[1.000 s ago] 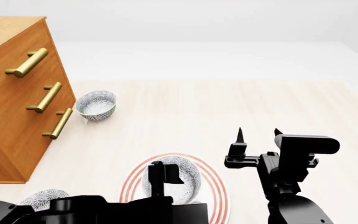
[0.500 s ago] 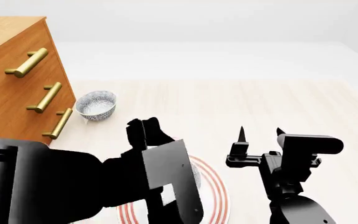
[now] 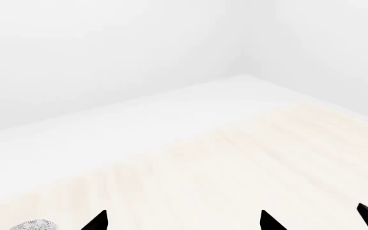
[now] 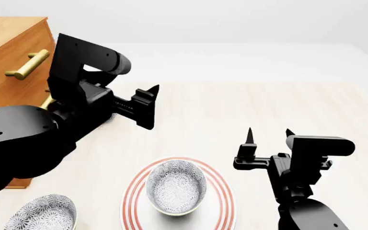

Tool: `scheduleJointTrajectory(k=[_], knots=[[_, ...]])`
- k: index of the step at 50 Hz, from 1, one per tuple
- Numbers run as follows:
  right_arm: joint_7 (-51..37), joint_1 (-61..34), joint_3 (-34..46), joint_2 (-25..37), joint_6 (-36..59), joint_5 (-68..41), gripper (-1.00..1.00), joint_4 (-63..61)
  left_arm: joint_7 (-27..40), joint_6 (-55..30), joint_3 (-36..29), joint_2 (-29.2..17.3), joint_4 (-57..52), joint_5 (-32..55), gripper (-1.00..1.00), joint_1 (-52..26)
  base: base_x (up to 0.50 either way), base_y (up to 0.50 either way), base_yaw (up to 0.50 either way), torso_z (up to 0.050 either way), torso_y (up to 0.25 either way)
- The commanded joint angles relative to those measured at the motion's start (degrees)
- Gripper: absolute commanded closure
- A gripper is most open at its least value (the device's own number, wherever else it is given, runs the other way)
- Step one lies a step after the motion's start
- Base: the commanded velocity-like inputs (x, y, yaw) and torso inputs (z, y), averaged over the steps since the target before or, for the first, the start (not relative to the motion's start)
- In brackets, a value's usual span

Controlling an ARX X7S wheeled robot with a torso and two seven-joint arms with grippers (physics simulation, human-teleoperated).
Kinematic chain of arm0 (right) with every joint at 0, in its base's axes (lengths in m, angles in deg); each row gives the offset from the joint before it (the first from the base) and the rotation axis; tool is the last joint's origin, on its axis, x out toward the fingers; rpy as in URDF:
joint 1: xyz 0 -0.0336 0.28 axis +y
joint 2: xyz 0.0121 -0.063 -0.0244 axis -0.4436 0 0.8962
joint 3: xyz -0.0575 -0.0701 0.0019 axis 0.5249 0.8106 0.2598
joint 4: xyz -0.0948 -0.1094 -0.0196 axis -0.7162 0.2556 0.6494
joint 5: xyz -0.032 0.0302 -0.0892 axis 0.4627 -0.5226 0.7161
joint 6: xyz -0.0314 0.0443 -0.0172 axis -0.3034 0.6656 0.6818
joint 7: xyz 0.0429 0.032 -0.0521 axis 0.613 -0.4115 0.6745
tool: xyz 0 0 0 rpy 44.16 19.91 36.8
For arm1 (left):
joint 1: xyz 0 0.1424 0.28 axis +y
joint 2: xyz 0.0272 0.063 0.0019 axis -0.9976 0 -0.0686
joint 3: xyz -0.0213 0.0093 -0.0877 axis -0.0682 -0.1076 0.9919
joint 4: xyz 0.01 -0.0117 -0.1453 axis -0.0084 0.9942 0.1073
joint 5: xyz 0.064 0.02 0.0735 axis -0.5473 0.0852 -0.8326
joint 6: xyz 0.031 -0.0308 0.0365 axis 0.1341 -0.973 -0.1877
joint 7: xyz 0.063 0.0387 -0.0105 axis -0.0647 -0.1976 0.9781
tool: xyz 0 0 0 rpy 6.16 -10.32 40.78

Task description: Put the bowl in the middle on the plate.

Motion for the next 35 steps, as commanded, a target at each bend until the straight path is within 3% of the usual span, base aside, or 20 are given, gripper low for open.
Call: scheduleJointTrajectory(k=[1,8,9,20,35], knots=[[-1.05,-2.07,0.25,0.86,2.07,-0.03,-1.00,-2.00,5.66,13.49,4.86,0.71,-0.42,-8.88,-1.00,13.49,0.00,0.00,0.00,0.000,0.000],[-3.05,-9.54,3.70,3.22,8.72,2.62,-1.00,-5.68,7.31,16.84,3.57,2.44,-1.93,-14.63,-1.00,15.29,0.00,0.00,0.00,0.000,0.000],[-3.30,-12.46,4.03,3.66,11.49,2.44,-1.00,-6.74,7.23,18.27,2.23,2.50,-3.03,-18.46,-1.00,15.32,0.00,0.00,0.00,0.000,0.000],[-3.91,-27.83,6.03,5.15,24.28,1.36,-1.00,-10.83,8.29,17.42,0.73,4.19,-1.91,-20.35,-1.00,11.51,0.00,0.00,0.00,0.000,0.000],[-3.44,-32.08,7.59,5.39,25.51,1.32,-1.00,-10.13,8.85,17.97,0.79,4.51,-2.41,-21.92,-1.00,8.77,0.00,0.00,0.00,0.000,0.000]])
